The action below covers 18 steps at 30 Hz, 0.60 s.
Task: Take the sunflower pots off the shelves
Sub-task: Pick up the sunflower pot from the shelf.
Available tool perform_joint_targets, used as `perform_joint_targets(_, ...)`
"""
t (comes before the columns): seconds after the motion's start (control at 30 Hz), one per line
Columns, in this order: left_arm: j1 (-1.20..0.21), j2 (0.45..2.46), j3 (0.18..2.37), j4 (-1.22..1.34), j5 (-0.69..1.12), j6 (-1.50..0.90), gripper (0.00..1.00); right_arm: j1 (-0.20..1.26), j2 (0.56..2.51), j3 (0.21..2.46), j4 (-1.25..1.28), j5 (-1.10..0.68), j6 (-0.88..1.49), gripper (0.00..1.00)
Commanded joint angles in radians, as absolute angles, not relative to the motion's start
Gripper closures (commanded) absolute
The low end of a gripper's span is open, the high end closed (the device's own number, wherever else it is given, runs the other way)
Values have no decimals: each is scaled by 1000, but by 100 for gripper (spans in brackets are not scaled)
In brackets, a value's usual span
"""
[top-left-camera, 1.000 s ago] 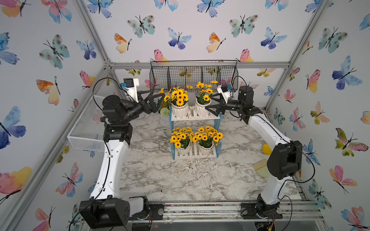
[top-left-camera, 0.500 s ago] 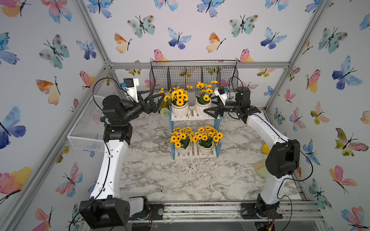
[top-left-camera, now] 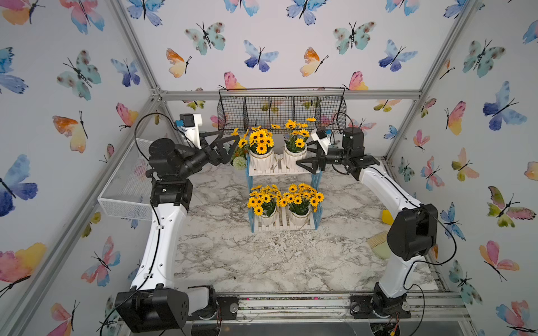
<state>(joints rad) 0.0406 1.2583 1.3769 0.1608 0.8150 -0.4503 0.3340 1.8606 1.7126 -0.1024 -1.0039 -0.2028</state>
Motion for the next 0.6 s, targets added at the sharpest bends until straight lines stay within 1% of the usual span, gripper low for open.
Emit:
perform_joint_targets(0.0, 49, 1242, 1378, 195, 839, -456, 2, 341, 1820, 1720, -119, -981, -204, 0)
perform_joint_targets(0.27, 48, 1238, 1376, 195, 838, -453, 2, 341, 1835, 1768, -99, -957, -170, 1)
perform_joint_targets(0.57, 48, 1235, 1374, 195, 838, -454, 2, 341, 1845, 1769, -44, -958, -109, 1)
